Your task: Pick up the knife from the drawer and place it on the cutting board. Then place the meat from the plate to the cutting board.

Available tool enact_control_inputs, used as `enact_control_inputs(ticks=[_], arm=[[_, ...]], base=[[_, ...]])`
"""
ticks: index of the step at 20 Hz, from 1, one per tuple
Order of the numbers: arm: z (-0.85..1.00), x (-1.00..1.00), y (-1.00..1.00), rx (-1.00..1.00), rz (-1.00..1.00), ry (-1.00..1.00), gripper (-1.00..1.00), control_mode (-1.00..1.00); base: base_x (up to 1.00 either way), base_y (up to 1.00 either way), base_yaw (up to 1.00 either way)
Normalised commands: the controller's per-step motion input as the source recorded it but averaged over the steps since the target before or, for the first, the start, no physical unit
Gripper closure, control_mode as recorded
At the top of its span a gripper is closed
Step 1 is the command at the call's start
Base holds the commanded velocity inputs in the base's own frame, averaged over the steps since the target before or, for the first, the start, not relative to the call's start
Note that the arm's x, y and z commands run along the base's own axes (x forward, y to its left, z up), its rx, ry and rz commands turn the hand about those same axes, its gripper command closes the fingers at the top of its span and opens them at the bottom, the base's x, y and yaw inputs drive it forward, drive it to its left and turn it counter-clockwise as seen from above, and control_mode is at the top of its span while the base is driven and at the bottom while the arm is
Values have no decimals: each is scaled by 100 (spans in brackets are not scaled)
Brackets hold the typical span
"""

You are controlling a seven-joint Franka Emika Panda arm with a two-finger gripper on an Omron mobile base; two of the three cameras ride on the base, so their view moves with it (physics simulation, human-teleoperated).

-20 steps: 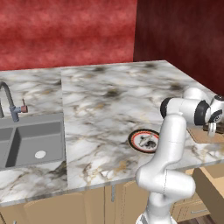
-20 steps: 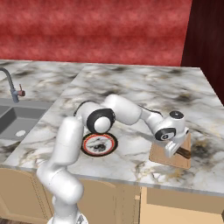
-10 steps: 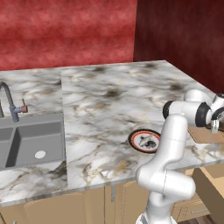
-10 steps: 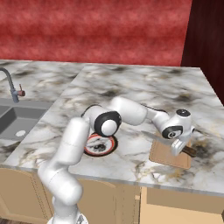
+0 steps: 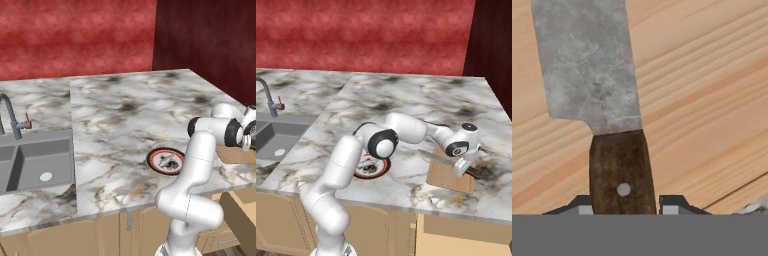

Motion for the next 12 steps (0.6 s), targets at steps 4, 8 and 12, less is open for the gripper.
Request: enact_control_inputs(ticks=[4, 8, 12], arm=[[-50, 0, 0, 0, 0, 1, 100, -100], [-29, -4, 0, 0, 0, 0, -100, -100], [3, -26, 0, 0, 0, -6, -100, -100]], base=[[0, 0, 0], [0, 0, 0], [0, 0, 0]])
